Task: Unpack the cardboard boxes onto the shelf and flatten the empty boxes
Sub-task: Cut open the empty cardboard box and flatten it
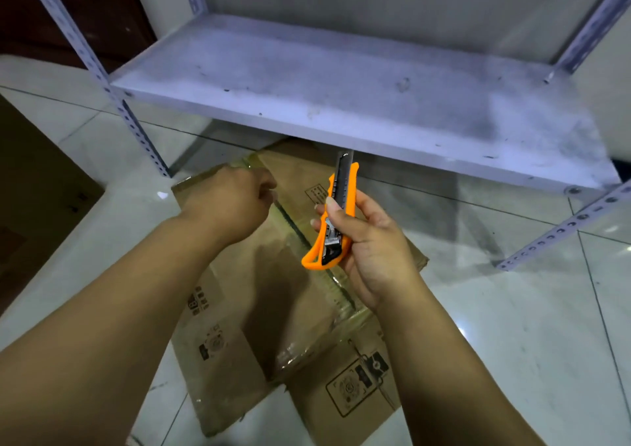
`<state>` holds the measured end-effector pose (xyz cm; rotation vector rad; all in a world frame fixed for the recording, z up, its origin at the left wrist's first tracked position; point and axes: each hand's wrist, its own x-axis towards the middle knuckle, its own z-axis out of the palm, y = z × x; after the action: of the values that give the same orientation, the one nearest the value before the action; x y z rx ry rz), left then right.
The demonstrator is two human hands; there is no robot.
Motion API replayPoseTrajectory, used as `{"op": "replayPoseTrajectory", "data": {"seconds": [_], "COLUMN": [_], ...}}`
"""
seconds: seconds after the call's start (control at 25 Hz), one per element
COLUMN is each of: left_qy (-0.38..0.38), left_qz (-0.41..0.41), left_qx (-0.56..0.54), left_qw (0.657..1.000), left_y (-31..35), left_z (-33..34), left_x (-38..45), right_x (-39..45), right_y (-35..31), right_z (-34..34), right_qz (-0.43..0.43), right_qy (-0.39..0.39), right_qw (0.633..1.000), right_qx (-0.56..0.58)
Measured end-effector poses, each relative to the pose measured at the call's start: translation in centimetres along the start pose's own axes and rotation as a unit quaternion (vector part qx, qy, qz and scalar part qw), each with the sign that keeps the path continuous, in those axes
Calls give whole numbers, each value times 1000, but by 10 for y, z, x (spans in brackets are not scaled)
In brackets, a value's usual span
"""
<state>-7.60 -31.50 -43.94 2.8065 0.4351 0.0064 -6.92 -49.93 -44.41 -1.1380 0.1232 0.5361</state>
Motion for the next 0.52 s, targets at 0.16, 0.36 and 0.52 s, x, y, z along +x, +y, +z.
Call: {"op": "replayPoseTrajectory", "data": {"seconds": [0.16, 0.36, 0.52], "left_qy": [6, 23, 19], "left_qz": [-14, 1, -13], "left_qx": [-33, -76, -86], "left_qw": [999, 997, 996], "left_y": [-9, -35, -63], "left_z": [-9, -30, -53], "left_x": [5, 25, 43], "right_x": [10, 29, 52], "right_y": [1, -11, -29], "right_z": [10, 44, 91], "right_qz": [-23, -50, -72], "right_qy": [-21, -51, -53], "right_qw": [998, 983, 975], "right_qx": [-59, -170, -204]}}
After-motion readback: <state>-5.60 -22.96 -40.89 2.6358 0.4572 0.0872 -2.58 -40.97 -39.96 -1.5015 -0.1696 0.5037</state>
